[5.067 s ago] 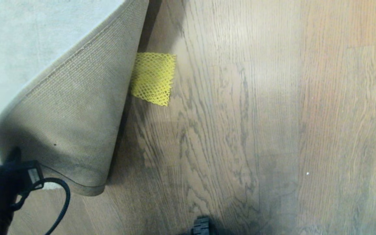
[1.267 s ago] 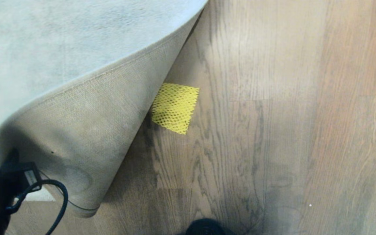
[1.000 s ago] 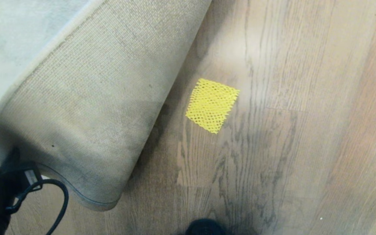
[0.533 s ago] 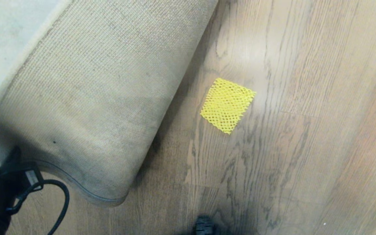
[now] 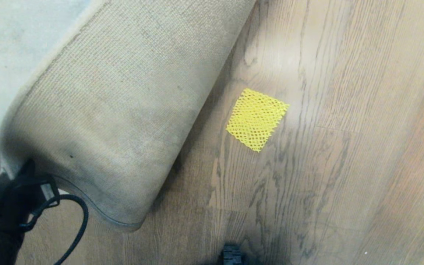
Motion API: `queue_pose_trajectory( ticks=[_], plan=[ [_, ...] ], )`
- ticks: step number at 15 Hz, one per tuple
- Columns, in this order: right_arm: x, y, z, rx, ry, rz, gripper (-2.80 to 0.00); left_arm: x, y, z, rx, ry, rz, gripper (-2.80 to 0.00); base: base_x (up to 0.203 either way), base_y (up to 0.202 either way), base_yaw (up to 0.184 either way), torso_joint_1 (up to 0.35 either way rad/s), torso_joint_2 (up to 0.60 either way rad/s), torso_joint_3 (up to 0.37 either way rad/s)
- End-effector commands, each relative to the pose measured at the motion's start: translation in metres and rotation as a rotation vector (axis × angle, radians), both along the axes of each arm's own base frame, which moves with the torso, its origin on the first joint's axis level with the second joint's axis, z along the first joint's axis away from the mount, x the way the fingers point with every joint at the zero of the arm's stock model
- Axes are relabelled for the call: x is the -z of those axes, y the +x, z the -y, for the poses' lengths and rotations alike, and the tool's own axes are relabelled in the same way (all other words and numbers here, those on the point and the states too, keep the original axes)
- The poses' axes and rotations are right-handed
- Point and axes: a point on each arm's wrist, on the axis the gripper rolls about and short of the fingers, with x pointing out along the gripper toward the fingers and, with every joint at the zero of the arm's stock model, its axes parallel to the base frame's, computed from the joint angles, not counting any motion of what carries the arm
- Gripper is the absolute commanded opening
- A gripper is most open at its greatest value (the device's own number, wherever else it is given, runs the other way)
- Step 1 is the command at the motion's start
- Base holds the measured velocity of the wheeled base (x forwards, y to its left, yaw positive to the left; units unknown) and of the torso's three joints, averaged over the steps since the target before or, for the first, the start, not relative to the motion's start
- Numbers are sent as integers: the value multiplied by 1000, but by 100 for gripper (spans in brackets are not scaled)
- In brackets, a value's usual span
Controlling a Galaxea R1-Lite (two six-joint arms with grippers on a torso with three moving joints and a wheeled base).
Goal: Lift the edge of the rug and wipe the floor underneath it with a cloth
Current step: Pick up the foam protection net
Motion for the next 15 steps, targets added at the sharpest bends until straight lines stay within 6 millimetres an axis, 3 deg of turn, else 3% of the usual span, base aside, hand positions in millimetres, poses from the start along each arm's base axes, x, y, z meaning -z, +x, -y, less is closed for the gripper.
queue_pose_trajectory(
  ticks=[1,4,15],
  plan=[
    [0,0,0,-3,-10,0,-280,-1,12,13,21,7,-15,-280,0,0,0,0,0,0],
    [0,0,0,-22,-85,3,-280,-9,26,24,24,-27,11,-280,0,0,0,0,0,0],
    [-5,13,0,-59,-176,-152,-280,-7,35,31,25,-35,6,-280,0,0,0,0,0,0]
  ],
)
